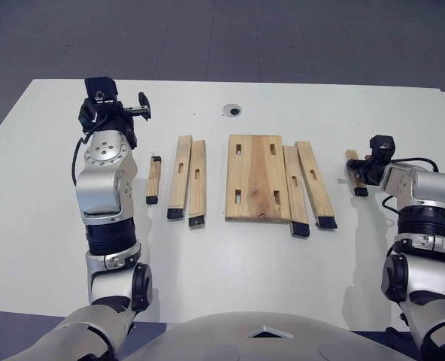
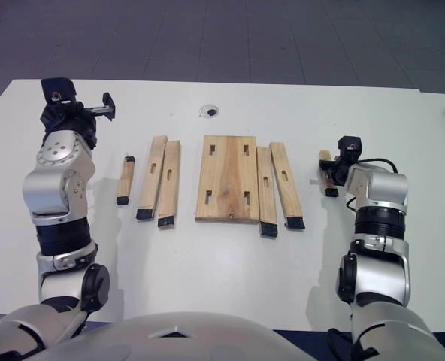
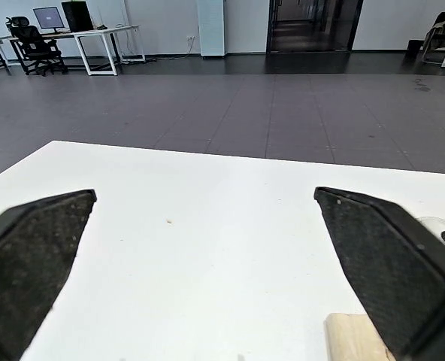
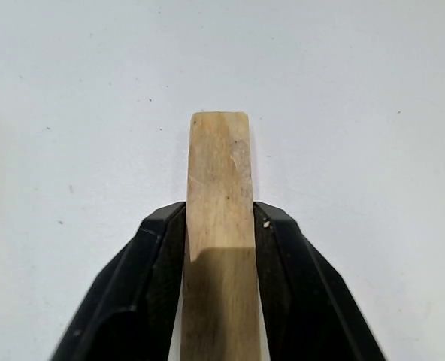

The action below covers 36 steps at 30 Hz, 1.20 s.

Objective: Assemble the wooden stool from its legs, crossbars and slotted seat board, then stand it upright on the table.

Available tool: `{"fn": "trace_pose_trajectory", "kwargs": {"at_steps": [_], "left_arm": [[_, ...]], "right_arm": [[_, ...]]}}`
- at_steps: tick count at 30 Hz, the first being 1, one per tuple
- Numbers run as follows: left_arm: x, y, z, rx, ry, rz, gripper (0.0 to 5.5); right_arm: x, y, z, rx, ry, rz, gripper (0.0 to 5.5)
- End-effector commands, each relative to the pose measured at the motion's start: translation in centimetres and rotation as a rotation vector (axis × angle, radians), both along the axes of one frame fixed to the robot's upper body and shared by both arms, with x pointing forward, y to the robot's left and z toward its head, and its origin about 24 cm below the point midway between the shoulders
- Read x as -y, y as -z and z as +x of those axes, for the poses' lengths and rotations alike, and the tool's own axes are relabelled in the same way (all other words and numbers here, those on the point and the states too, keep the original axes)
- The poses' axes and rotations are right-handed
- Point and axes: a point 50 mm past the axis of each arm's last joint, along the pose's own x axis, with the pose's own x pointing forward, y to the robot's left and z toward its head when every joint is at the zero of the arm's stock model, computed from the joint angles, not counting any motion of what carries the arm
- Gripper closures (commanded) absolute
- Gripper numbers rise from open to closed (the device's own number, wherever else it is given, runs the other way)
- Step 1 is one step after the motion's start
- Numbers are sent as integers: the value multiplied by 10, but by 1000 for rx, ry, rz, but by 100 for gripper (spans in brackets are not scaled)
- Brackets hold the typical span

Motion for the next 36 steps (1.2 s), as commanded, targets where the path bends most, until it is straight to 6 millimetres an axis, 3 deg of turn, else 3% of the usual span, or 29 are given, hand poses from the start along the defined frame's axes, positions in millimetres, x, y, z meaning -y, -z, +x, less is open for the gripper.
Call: {"fn": "trace_pose_trajectory", "kwargs": {"at_steps": [1,4,6,11,13,20,23,30,36], "left_arm": [[-8,-10,1,65,33,-105,10],[-4,-21,0,136,151,-192,10],[9,-36,-5,221,334,-265,10],[47,-88,-30,447,772,-375,10],[60,-98,-36,450,881,-383,10],[109,-70,-41,206,1052,-429,10],[110,-73,-39,228,1029,-589,10],[113,-73,-38,223,1014,-703,10],[117,-64,-44,187,1025,-740,109]], "right_arm": [[-11,-60,10,330,-57,10,419],[-32,-107,9,611,-158,-32,419],[-57,-129,5,774,-285,-86,419],[-117,-145,-5,996,-519,-140,419],[-137,-145,-12,1060,-582,-151,419],[-169,-134,-31,1115,-729,-139,419],[-180,-128,-37,1121,-809,-140,419],[-193,-118,-44,1115,-896,-128,419],[-199,-119,-42,1120,-908,-100,419]]}}
